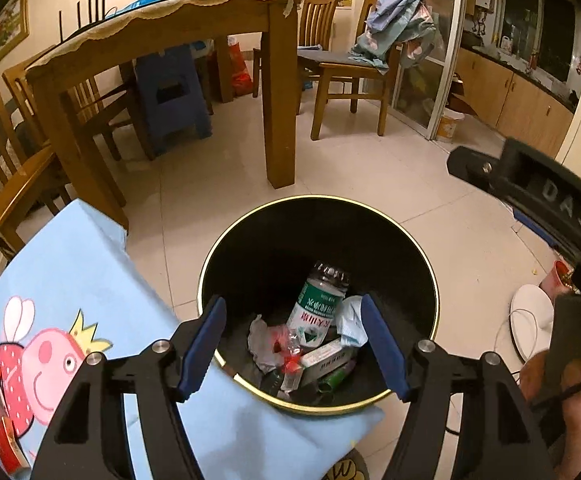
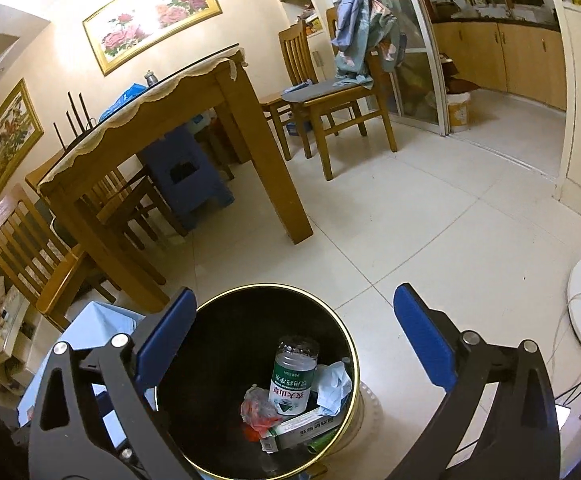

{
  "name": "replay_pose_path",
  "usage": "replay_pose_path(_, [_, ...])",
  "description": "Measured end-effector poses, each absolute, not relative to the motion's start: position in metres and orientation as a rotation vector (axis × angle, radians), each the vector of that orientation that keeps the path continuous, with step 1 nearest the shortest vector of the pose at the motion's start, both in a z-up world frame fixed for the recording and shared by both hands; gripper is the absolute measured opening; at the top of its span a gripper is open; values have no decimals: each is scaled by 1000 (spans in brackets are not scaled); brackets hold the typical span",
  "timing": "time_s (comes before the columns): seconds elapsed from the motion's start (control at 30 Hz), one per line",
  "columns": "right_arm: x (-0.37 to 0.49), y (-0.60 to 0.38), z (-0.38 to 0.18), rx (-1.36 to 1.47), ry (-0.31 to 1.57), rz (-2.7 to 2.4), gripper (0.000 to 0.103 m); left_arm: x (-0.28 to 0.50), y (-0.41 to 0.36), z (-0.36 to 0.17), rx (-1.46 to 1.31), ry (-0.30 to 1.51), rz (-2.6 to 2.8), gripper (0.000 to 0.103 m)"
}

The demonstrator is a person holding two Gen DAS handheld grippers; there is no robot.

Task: Collect trash
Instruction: 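Grasp the green bottle cap with the right gripper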

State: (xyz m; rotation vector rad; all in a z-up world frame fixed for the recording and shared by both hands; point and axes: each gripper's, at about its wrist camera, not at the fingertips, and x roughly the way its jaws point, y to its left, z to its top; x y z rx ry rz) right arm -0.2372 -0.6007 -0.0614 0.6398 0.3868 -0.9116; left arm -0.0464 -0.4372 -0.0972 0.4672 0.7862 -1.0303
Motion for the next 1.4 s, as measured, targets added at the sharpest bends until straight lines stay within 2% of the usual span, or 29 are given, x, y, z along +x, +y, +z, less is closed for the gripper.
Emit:
replay_pose_path(0.27, [-220, -587, -54, 560, 410, -901, 97, -46, -376, -78, 441, 721, -975, 68])
replay_pose_path(0.43, [-192, -561, -49, 456, 449, -853, 97, -43, -312, -63, 447, 627, -847, 87])
replay_pose_path(0.7, [-129, -486, -43, 225, 516, -646, 97, -16, -185, -58, 424, 578, -553, 96])
replay_pose_path(1.07, [-31, -315, -75, 179, 774, 44, 97, 51, 25, -80, 255, 693, -128, 96])
replay_pose_path(1.4, [8, -195, -84, -10, 879, 355, 97, 46, 69, -76, 115, 663, -170, 96])
